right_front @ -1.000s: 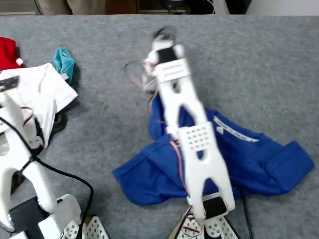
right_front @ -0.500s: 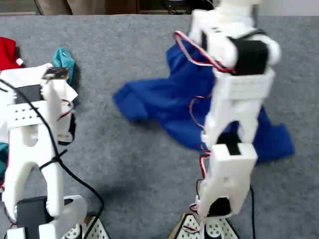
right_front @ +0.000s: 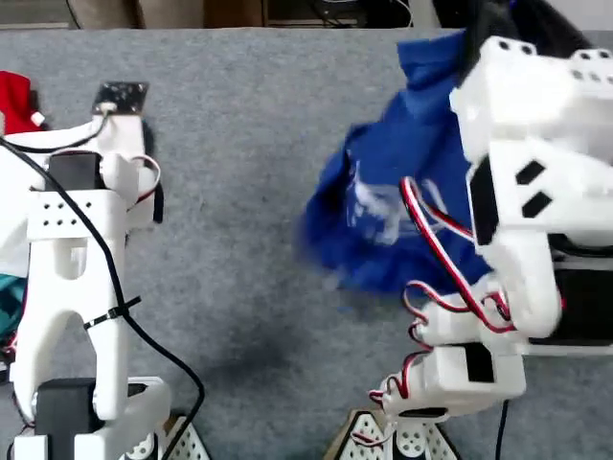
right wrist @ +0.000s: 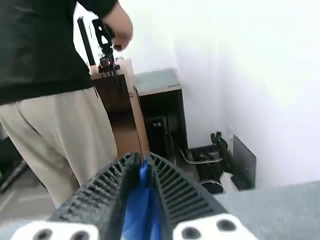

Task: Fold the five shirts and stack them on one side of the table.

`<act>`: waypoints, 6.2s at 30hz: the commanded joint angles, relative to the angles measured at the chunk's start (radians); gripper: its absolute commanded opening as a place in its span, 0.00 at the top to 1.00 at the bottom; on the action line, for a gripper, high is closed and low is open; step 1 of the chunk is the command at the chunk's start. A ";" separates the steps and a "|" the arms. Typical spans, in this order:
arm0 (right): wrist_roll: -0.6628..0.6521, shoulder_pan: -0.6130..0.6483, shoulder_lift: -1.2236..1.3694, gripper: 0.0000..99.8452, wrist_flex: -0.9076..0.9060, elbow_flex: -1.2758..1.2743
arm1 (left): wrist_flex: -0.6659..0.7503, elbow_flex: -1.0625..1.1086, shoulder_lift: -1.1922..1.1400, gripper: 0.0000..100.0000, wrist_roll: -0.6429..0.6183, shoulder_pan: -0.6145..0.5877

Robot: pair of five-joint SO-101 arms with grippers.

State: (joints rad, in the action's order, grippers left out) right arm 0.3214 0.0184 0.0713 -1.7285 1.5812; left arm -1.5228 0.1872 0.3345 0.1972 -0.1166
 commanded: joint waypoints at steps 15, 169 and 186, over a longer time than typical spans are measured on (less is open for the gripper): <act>-0.077 -0.394 0.047 1.00 -0.054 -0.283 | 0.345 -0.031 -0.016 0.92 -0.319 0.377; -0.061 0.130 1.202 0.80 0.624 -0.366 | -0.117 -1.513 -1.437 0.98 -0.235 0.249; -0.204 0.076 1.293 0.99 0.109 -0.012 | -0.084 -1.513 -1.475 0.98 -0.282 0.238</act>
State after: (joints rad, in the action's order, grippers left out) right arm 0.1281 0.1120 1.3709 -1.5167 1.5014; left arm -1.6164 -1.3134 -1.1554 -0.0775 0.1212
